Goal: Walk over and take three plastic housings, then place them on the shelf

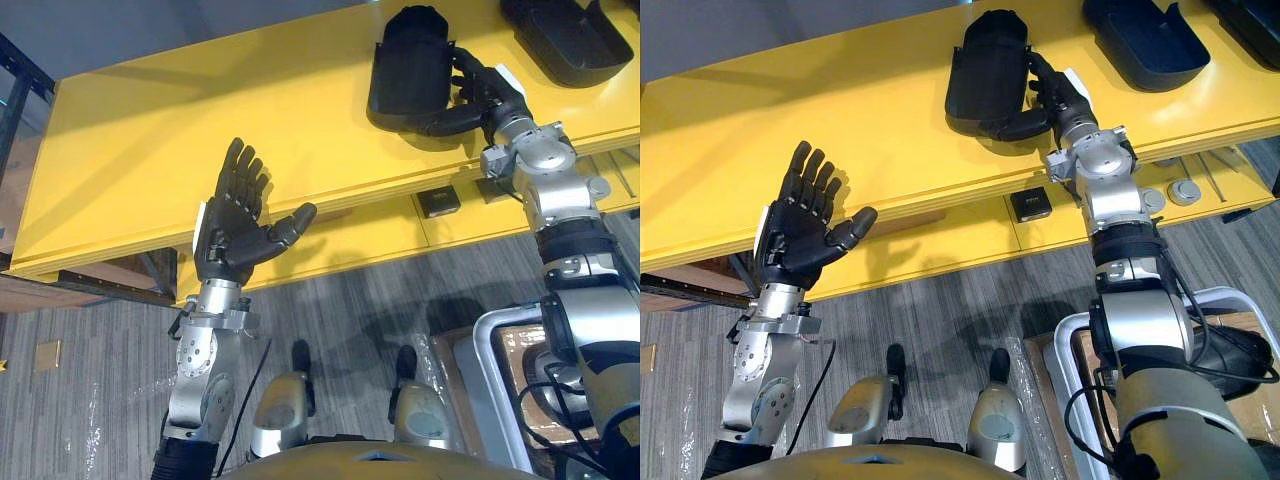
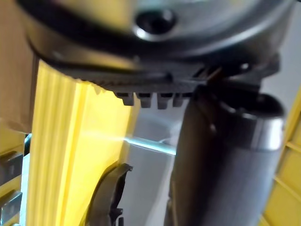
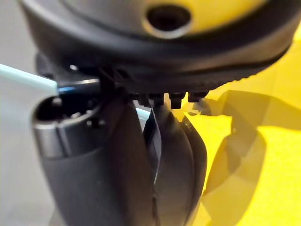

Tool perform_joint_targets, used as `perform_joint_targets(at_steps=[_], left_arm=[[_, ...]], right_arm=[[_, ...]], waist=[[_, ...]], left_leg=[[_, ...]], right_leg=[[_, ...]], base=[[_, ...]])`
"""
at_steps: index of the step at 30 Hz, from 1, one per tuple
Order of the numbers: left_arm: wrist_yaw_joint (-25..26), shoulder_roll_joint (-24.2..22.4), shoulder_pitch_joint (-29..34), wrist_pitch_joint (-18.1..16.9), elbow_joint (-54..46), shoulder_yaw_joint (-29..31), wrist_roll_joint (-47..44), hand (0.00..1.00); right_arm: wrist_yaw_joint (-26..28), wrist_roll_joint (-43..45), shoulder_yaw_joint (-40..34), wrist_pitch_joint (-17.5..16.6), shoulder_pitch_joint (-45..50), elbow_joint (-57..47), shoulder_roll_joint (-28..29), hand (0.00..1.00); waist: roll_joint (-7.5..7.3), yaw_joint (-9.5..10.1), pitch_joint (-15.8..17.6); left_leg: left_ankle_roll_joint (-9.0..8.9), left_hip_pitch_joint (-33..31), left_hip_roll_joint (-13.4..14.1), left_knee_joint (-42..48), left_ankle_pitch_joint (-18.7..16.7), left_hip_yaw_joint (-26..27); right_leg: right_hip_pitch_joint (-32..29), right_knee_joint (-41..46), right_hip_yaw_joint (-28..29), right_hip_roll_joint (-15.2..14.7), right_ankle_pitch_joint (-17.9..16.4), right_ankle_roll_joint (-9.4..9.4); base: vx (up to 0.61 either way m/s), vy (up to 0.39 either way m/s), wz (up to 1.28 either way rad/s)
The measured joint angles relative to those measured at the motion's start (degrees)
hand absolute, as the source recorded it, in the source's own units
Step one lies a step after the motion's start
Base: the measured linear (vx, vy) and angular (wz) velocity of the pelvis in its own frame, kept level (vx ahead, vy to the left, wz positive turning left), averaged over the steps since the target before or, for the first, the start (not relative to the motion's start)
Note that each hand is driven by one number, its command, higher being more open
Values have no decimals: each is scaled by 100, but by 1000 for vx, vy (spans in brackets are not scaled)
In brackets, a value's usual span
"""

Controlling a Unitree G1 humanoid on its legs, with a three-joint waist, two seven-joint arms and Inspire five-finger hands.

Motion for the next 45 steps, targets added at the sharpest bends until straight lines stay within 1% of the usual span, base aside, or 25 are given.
perform_joint_targets(at_steps=[2, 5, 9, 12, 14, 17, 19, 20, 21, 22, 24, 25, 27, 28, 29, 30, 32, 33, 34, 37, 40, 41, 43, 44, 45], left_arm=[[1, 13, 0, -1, 63, -5, 0, 100], [12, 23, 0, -1, 94, -56, 0, 100], [7, 28, -5, -1, 94, -117, 2, 100], [3, 31, -13, -1, 94, -115, 0, 100], [3, 35, -8, -1, 94, -115, 0, 100], [-1, 52, -8, -2, 94, -121, 2, 100], [-2, 89, 7, -4, 94, -151, 1, 100], [-2, 96, 24, -6, 90, -160, 1, 100], [0, 97, 39, -15, 88, -162, 0, 100], [3, 96, 51, -24, 87, -162, 0, 100], [45, 88, 204, -32, 11, -159, 0, 100], [62, 84, 245, -35, -1, -159, 5, 100], [206, 69, 295, -35, -23, -152, 14, 100], [236, 67, 299, -35, -80, -140, 13, 100], [280, 65, 293, -38, -238, -109, 18, 100], [304, 60, 282, -38, -319, -95, 25, 100], [448, 2, 268, -61, -663, -9, 183, 100], [457, -10, 241, -64, -712, 39, 279, 100], [510, -17, 218, -65, -856, 202, 493, 100], [614, -51, 199, -51, -980, 439, 813, 100], [817, -60, 191, 33, -1071, 786, 919, 100], [1024, -60, 145, 231, -1085, 964, 911, 100], [1259, -60, 74, 502, -1083, 1072, 917, 100], [1566, -60, -49, 742, -1037, 1112, 919, 100], [1673, -60, -102, 829, -987, 1153, 920, 100]], right_arm=[[97, -13, 127, -119, -84, 80, -16, 100], [207, -317, 278, -271, -174, 107, -29, 100], [352, -452, 474, -447, -285, 178, -43, 100], [449, -505, 643, -611, -299, 178, -162, 100], [444, -623, 643, -617, -321, 178, -180, 100], [157, -904, 751, -637, -349, 177, -180, 100], [-250, -1145, 742, -670, -349, 169, -179, 100], [-603, -1410, 656, -666, -330, 69, -179, 100], [-954, -1620, 401, -653, -149, -344, -179, 100], [-1118, -1678, 246, -632, 20, -710, -178, 100], [-1534, -1786, -314, -583, 925, -2604, -87, 100], [-1595, -1791, -414, -574, 1151, -3047, -11, 100], [-1712, -1791, -592, -572, 2020, -4390, 438, 100], [-1713, -1786, -613, -575, 2264, -4660, 565, 100], [-1713, -1780, -629, -592, 2795, -5118, 826, 100], [-1703, -1771, -632, -610, 3106, -5294, 962, 100], [-1693, -1644, -655, -748, 4207, -5638, 1455, 100], [-1691, -1563, -703, -775, 4488, -5696, 1578, 100], [-1695, -1242, -898, -1008, 5182, -5722, 1942, 100], [-1700, -986, -1289, -1210, 6007, -6009, 2339, 100], [-1524, -829, -1646, -1398, 6674, -6402, 2577, 100], [-1345, -588, -1747, -1519, 6940, -6555, 2583, 100], [-1142, -474, -1832, -1624, 7151, -6699, 2583, 100], [-950, -265, -1871, -1629, 7301, -6842, 2584, 100], [-885, -186, -1886, -1629, 7353, -6879, 2583, 100]], waist=[[17, 3, 9], [52, 30, 26], [53, 66, 26], [52, 133, 27], [45, 161, 32], [37, 181, 37], [33, 205, 39], [25, 208, 52], [13, 209, 69], [3, 207, 76], [-39, 138, 101], [-45, 127, 105], [-58, 66, 103], [-69, 25, 101], [-106, -48, 107], [-129, -73, 98], [-224, -190, 61], [-239, -206, 53], [-299, -320, 6], [-332, -409, -38], [-376, -601, -182], [-397, -704, -308], [-402, -798, -425], [-402, -857, -448], [-401, -901, -453]], left_leg=[[-5, -23, 7, 0, 6, -22], [-7, -42, 11, -1, 8, -48], [-7, -68, 19, 0, 8, -71], [-16, -127, 26, 22, 14, -107], [-18, -131, 28, 22, 16, -118], [-18, -129, 29, 24, 16, -116], [-18, -128, 31, 23, 16, -113], [-20, -124, 26, 22, 14, -107], [-22, -123, 23, 20, 13, -102], [-27, -123, 23, 19, 9, -97], [-38, -98, 26, 16, -23, -54], [-37, -70, 30, 14, -40, -13], [-24, 88, 47, 9, -117, 193], [-26, 107, 48, 7, -128, 222], [-28, 169, 50, -13, -140, 286], [-29, 201, 54, -25, -148, 334], [-34, 359, 58, -115, -161, 468], [-35, 401, 59, -135, -174, 511], [-35, 486, 58, -188, -186, 605], [-41, 578, 70, -202, -223, 736], [-51, 657, 96, -206, -276, 927], [-65, 697, 115, -197, -321, 1022], [-60, 719, 116, -199, -342, 1138], [-54, 779, 109, -200, -366, 1263], [-50, 788, 106, -193, -380, 1295]], right_leg=[[-7, -7, -13, 9, 1, -2], [-6, -23, -43, 15, 1, -3], [-5, -56, -65, 27, 6, -8], [-4, -77, -131, 38, 8, -11], [-3, -78, -139, 41, 8, -12], [-1, -79, -136, 42, 8, -12], [-1, -81, -133, 43, 8, -12], [-2, -81, -138, 37, 7, -13], [-1, -84, -137, 33, 7, -13], [-2, -88, -135, 33, 7, -13], [-3, -99, -103, 34, 7, -13], [-2, -99, -67, 34, 7, -13], [27, -98, 118, 39, 7, -11], [28, -98, 145, 39, 7, -11], [35, -98, 203, 39, 6, -10], [35, -99, 237, 42, 5, -9], [68, -105, 353, 50, 2, -5], [82, -111, 386, 52, 0, -3], [117, -159, 467, 56, 2, 3], [113, -196, 604, 75, 11, 18], [91, -232, 783, 114, 19, 27], [84, -280, 894, 142, 34, 44], [31, -276, 999, 152, 41, 53], [10, -273, 1126, 155, 54, 72], [5, -273, 1158, 155, 58, 78]], base=[[-7, -4, 5], [-4, 0, 3], [1, 0, 1], [5, -1, 8], [2, 2, 5], [0, 0, 0], [0, 0, 0], [0, 0, 0], [0, 0, 0], [0, 0, 0], [24, 10, -8], [38, 16, -30], [37, 20, -41], [24, 18, -30], [13, 16, -22], [10, 16, -29], [5, 12, -30], [-5, 17, -33], [-9, 17, -26], [-2, 16, -31], [15, 12, -30], [39, 12, -40], [29, 18, -39], [17, 31, -38], [2, 40, -33]])
